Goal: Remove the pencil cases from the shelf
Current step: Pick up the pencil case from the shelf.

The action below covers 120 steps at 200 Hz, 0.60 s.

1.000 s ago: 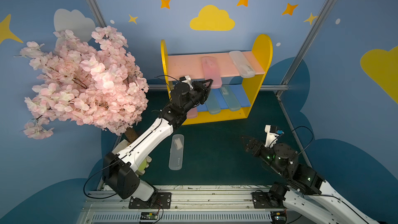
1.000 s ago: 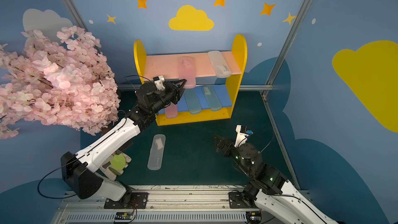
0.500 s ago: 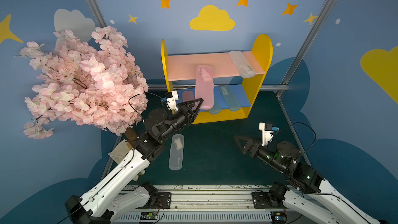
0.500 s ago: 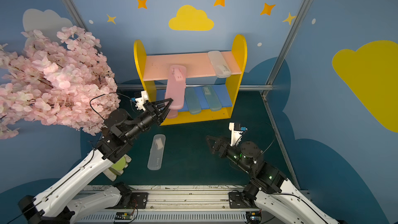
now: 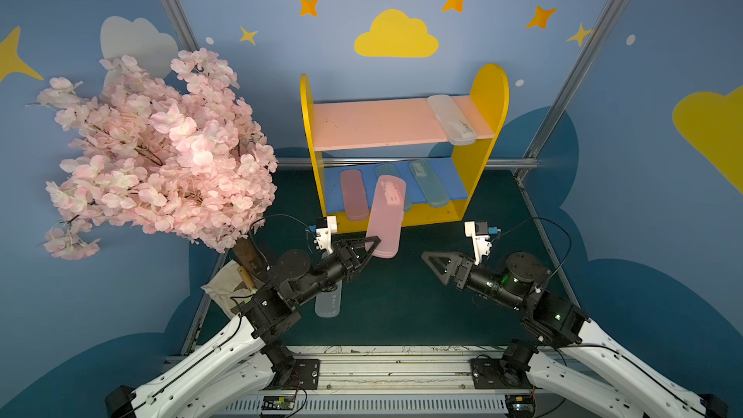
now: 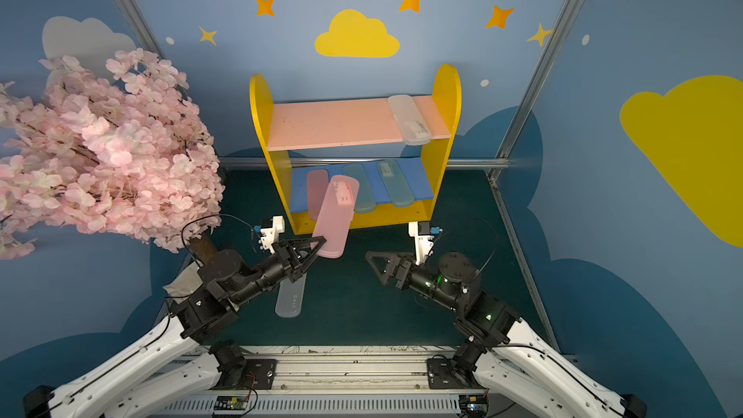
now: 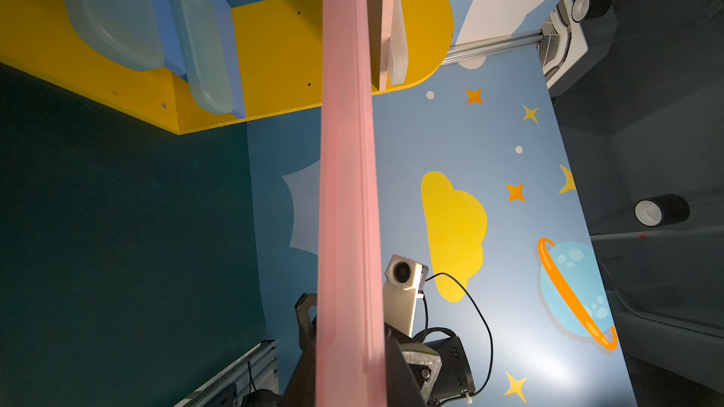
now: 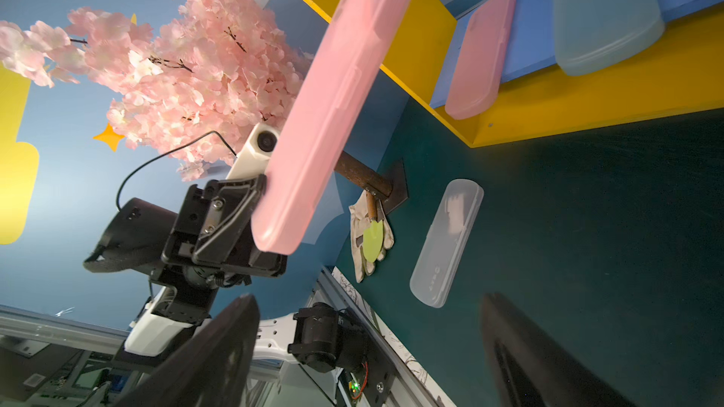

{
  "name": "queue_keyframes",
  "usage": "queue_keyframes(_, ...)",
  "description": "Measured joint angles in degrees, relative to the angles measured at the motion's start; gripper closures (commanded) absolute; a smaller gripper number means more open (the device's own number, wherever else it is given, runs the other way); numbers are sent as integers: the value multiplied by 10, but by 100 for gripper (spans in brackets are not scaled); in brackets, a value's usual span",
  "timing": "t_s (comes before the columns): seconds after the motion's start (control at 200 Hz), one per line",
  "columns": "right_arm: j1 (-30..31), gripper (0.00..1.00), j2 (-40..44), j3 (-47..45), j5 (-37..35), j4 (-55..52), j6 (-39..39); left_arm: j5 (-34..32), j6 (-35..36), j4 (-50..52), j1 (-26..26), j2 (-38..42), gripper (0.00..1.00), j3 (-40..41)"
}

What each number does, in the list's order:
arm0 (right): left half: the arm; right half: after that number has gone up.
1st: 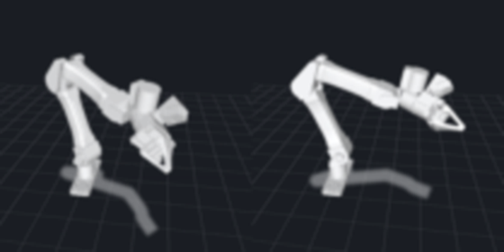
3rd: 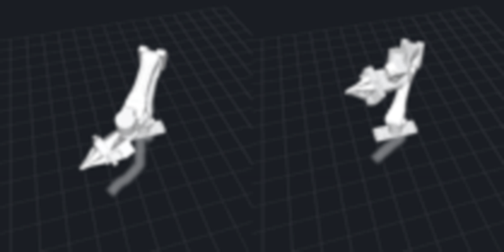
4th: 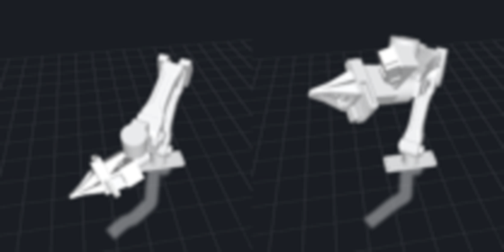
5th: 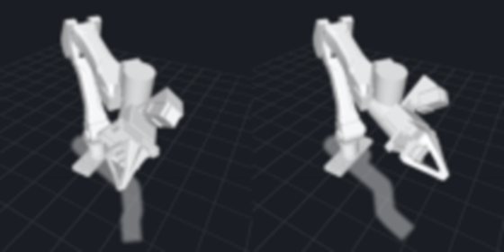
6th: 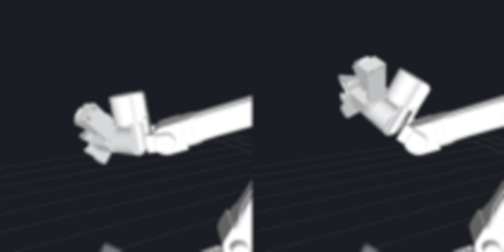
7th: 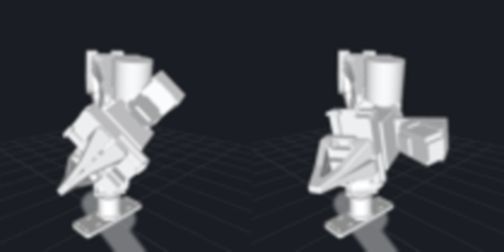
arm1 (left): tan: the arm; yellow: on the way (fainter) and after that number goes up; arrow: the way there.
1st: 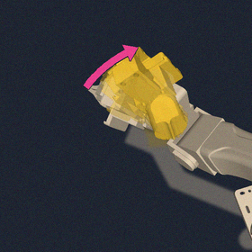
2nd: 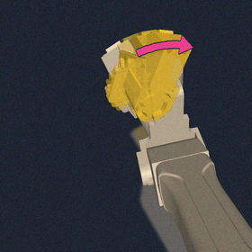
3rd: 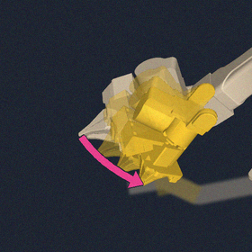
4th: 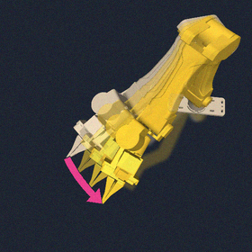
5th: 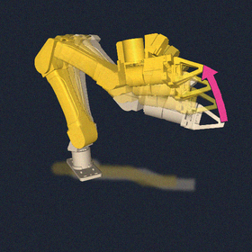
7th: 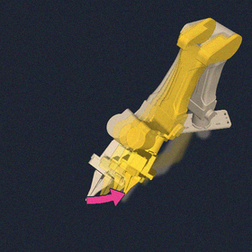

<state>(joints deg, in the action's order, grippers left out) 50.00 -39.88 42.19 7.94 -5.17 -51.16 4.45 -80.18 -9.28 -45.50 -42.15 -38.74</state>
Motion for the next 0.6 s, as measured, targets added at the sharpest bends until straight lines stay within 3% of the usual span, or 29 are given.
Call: queue_keyframes(0.601,-27,27,-161,23,56,114,-148,-19,-50,-23,-26,21,97,63)
